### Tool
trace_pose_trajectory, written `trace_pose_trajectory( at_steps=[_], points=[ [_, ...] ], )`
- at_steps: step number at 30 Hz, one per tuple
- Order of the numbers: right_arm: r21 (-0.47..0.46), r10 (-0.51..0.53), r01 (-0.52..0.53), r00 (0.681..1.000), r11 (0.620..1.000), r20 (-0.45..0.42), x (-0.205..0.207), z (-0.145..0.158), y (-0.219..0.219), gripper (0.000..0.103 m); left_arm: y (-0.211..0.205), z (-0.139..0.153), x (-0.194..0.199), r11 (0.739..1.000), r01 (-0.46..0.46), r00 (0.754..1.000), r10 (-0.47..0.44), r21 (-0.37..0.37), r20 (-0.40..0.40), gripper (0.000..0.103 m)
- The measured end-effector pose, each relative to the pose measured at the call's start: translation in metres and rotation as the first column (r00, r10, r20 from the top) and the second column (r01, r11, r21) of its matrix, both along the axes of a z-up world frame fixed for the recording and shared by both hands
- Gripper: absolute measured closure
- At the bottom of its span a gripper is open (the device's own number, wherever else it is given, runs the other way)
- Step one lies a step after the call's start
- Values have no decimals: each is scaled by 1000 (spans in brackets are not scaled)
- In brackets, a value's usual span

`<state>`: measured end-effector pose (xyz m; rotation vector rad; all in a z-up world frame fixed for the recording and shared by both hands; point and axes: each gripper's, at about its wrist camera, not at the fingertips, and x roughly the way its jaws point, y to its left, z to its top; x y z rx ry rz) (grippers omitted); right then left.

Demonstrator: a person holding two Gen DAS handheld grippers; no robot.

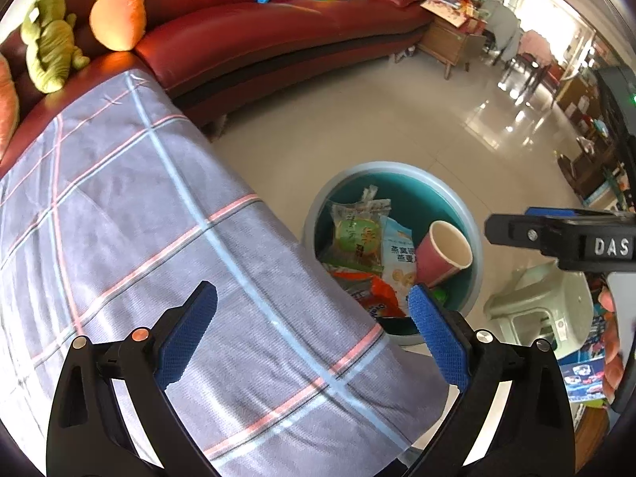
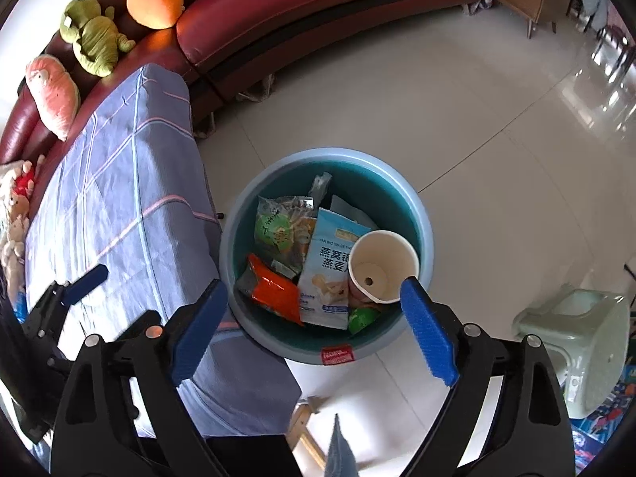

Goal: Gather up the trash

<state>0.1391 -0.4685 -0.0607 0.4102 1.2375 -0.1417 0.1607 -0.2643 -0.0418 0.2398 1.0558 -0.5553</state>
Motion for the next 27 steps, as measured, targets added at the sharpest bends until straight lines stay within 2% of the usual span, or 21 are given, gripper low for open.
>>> trace_pose_trajectory(
  at_steps=[4, 20, 27],
  points=[
    [-10, 11, -11, 1000, 1000, 6, -11, 6, 6, 9, 11, 7, -11, 999, -37, 999, 36, 7, 25, 4],
    [-96, 110, -105, 993, 990, 50, -75, 28, 40, 7, 51, 36, -68, 981, -191, 979, 193, -27, 72, 4],
    [-145, 156, -146, 986, 979, 65, -100, 27, 55, 7, 54, 36, -87, 978, -209, 974, 207, 18, 93, 4]
  ],
)
